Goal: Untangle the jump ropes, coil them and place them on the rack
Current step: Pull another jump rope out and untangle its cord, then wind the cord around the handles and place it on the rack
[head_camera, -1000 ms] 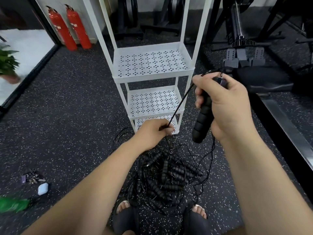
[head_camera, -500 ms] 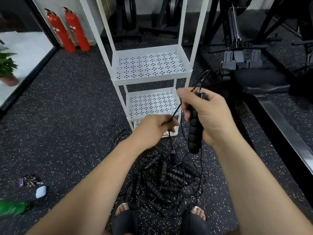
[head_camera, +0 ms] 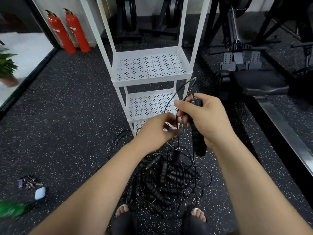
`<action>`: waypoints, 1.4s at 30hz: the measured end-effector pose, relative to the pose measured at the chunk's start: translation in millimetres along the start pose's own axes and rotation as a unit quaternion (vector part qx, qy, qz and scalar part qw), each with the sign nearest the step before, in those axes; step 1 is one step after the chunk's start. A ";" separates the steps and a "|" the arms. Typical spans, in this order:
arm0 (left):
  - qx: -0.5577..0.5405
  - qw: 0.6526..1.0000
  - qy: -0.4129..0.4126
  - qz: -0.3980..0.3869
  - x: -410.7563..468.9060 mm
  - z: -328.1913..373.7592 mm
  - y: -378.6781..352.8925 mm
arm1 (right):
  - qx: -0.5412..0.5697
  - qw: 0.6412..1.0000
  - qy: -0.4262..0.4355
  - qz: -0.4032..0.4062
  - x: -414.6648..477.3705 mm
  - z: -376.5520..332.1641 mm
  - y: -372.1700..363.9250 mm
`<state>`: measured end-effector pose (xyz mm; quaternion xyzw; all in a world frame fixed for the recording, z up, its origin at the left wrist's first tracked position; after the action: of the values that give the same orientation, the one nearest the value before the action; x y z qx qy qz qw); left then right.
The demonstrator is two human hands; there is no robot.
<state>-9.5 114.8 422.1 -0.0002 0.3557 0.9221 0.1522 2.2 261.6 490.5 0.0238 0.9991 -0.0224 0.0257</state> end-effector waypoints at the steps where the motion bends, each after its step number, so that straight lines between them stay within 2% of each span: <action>1: 0.011 1.000 0.025 -0.012 0.8 -12.7 -11.3 | 0.002 1.000 0.001 0.003 0.0 -2.3 1.7; 4: 0.046 0.990 0.107 -0.079 -3.2 -50.7 -54.1 | 0.003 1.000 0.002 0.011 -0.1 -6.1 5.8; 8: 0.032 0.982 0.141 -0.124 -12.7 -80.4 -103.9 | 0.018 1.000 0.001 0.024 0.0 -8.7 10.5; 11: -0.031 0.984 0.145 -0.095 -16.8 -83.6 -125.7 | 0.028 0.999 0.003 0.024 -0.1 -11.5 12.2; 14: -0.044 0.991 0.121 -0.029 -11.5 -78.4 -132.0 | 0.045 0.999 0.003 0.015 -1.5 -15.2 13.2; 17: -0.056 0.992 0.110 -0.009 -4.7 -71.1 -133.7 | 0.051 0.999 0.009 0.012 -1.9 -19.9 15.9; 25: 0.009 0.994 0.097 -0.056 2.5 -52.4 -111.2 | 0.089 0.995 0.012 0.045 1.6 -21.3 34.6; 32: 0.051 0.995 0.059 -0.055 -4.9 -15.3 -54.7 | 0.109 0.993 -0.004 0.050 3.8 -12.6 33.2; 37: 0.032 0.998 0.034 -0.035 -18.0 6.5 -13.8 | 0.109 0.991 -0.049 0.055 4.7 2.7 28.9; 42: -0.069 0.997 0.041 -0.015 -29.1 13.2 20.6 | 0.149 0.982 -0.115 0.011 2.3 21.9 7.1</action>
<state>13.9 100.8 448.6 -0.0539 0.2968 0.9414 0.1508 1.3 267.9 468.2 0.0355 0.9747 -0.1731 0.1372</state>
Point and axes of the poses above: each hand's wrist, its own x-axis towards the middle knuckle, its own y-axis out of the back of the hand, z = x × y, the point moved 9 cm from there along x, towards the middle knuckle, and after that the axes turned 5 degrees about x, right-handed, at the moved point
